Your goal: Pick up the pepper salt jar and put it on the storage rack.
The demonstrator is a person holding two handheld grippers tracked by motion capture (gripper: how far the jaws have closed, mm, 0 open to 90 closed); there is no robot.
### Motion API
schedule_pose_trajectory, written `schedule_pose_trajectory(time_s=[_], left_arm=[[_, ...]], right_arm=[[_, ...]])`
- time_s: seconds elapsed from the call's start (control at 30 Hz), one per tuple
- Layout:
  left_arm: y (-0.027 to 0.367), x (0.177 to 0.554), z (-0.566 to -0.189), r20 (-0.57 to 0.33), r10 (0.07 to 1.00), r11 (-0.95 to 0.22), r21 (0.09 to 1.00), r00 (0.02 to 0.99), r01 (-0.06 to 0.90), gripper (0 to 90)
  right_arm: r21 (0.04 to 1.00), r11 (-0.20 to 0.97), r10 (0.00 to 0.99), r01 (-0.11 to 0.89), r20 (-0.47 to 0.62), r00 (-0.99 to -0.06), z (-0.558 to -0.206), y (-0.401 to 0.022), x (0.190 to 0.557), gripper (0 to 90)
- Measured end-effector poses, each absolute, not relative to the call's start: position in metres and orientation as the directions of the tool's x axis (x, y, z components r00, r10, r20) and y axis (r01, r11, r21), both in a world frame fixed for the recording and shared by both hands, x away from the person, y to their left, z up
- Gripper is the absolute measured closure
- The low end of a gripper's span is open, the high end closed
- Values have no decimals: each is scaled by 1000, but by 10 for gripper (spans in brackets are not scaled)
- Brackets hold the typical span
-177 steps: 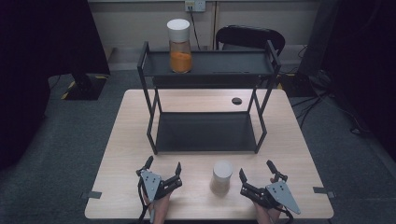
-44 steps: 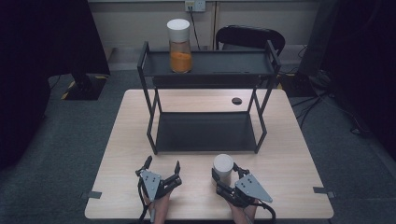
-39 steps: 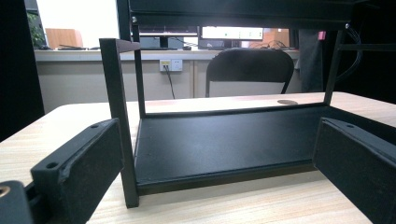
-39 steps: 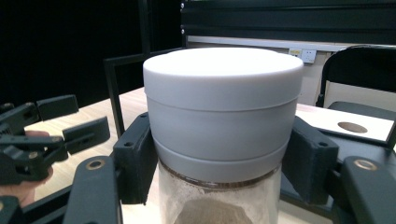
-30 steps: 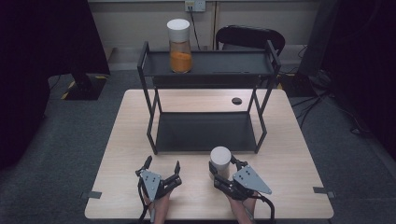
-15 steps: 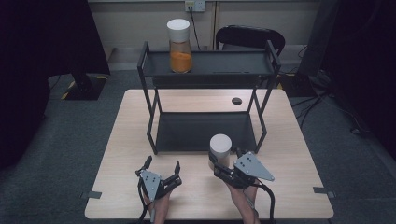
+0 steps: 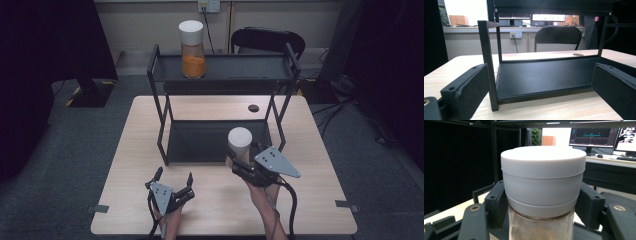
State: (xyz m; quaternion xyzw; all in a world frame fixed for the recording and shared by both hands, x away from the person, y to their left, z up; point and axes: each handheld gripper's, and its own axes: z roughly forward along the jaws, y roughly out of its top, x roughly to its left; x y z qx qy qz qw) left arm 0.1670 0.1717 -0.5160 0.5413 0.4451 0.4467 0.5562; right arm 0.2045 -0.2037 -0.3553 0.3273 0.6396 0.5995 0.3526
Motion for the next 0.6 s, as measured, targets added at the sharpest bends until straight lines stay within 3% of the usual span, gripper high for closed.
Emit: schedule_pose_trajectory(time_s=[0.6], left_arm=[[172,167,-516,-12,979,15,1000,204,-15,12]], right_arm=[[997,69,849,-37,-78,-522,-321,-205,227,345]])
